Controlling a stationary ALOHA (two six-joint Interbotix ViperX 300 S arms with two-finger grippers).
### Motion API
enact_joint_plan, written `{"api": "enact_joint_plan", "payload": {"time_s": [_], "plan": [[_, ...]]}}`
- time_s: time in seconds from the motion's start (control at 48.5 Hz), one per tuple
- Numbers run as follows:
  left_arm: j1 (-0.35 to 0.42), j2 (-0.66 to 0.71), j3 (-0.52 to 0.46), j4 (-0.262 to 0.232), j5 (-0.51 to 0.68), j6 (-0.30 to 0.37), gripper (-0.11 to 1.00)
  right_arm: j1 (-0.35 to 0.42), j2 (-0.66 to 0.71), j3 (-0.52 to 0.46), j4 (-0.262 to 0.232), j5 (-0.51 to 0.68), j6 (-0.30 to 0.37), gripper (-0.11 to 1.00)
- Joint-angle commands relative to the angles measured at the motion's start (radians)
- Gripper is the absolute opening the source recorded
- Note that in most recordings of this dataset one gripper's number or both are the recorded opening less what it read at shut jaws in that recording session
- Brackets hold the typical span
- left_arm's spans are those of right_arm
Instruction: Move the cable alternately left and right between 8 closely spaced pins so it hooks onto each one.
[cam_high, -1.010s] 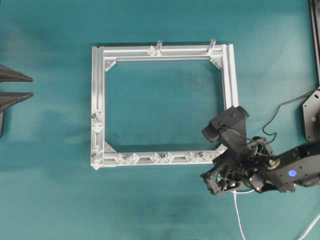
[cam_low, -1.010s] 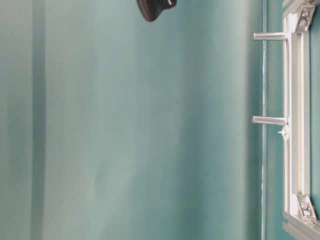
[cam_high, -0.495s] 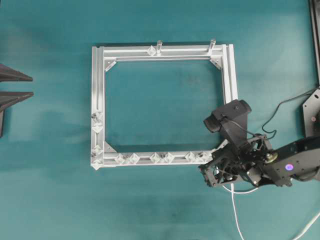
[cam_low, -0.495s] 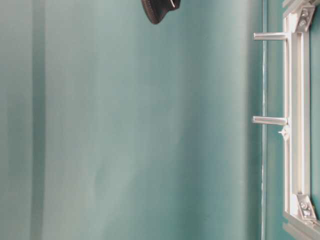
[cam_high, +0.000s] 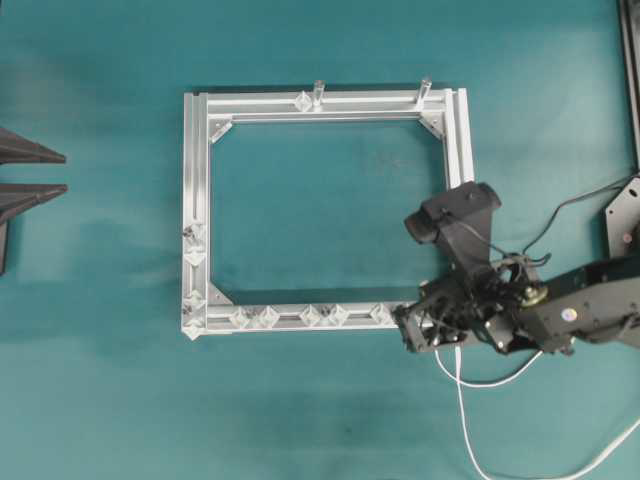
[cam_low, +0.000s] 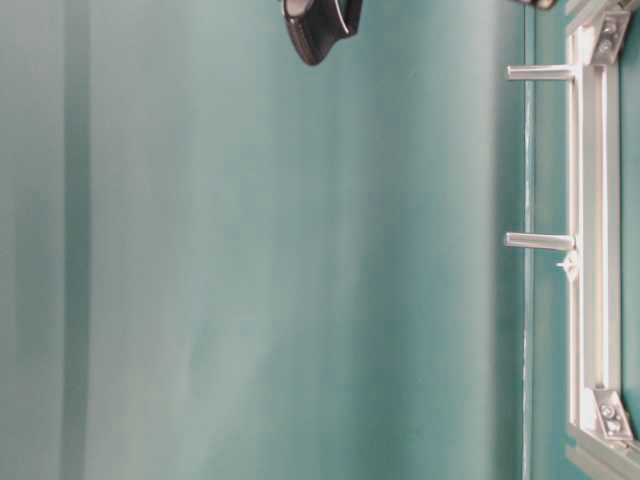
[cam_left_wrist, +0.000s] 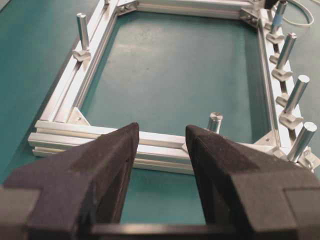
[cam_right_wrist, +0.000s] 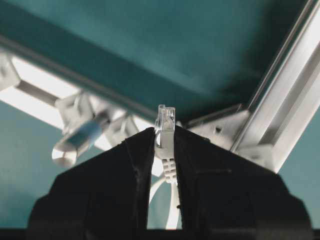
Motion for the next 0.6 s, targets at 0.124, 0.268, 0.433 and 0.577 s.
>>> {"api": "enact_joint_plan", "payload": {"time_s": [0.124, 0.268, 0.433, 0.577], "plan": [[0.003, 0.012, -0.006, 0.003, -0.014, 0.003, 0.48, -0.052, -0.051, 0.014, -0.035, 0.002, -0.002, 0.16], [0.003, 0.014, 0.002, 0.003, -0.023, 0.003, 0.48, -0.1, -0.06, 0.02, -0.055, 0.0, -0.005, 0.16], [0.003, 0.014, 0.002, 0.003, -0.025, 0.003, 0.48, -0.137, -0.055, 0.009, -0.067, -0.025, -0.031, 0.16], [0.003, 0.014, 0.002, 0.003, -0.023, 0.003, 0.48, -0.166, -0.034, -0.014, -0.067, -0.054, -0.075, 0.16]]}}
